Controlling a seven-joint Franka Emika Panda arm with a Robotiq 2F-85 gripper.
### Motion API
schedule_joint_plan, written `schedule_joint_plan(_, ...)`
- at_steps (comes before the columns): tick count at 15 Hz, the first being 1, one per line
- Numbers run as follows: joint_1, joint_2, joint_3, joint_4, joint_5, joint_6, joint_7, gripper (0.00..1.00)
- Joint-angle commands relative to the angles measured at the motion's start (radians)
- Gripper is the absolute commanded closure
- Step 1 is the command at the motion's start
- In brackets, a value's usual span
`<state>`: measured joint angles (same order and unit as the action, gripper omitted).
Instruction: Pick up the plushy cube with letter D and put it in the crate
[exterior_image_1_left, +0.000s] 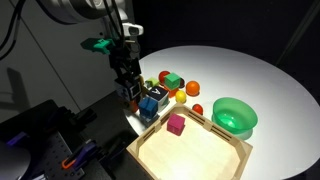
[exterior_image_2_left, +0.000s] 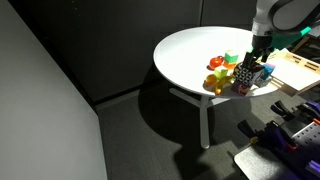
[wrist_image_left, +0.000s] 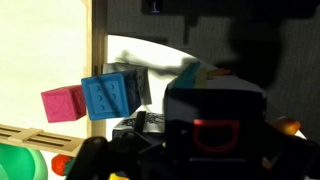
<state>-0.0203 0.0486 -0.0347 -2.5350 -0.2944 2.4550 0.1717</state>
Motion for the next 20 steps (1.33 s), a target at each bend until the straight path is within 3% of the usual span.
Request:
schedule_joint_plan(1,-0.001,0.02,-0.009,0.006,-0.032,0.012,0.043,0.26)
schedule_joint_plan(3,-0.001,0.017,-0.011,0.008,-0.027,0.008,0.044,0.32)
schedule_joint_plan(10,-0.004,-0.029,-0.017,0.033,-0.011,-0.029,0.059,0.88)
schedule_joint_plan(12,-0.006,-0.046,-0.018,0.039,-0.01,-0.041,0.066,1.0)
schedule_joint_plan(20,-0.017,-0.113,-0.015,0.053,0.007,-0.076,0.073,1.0)
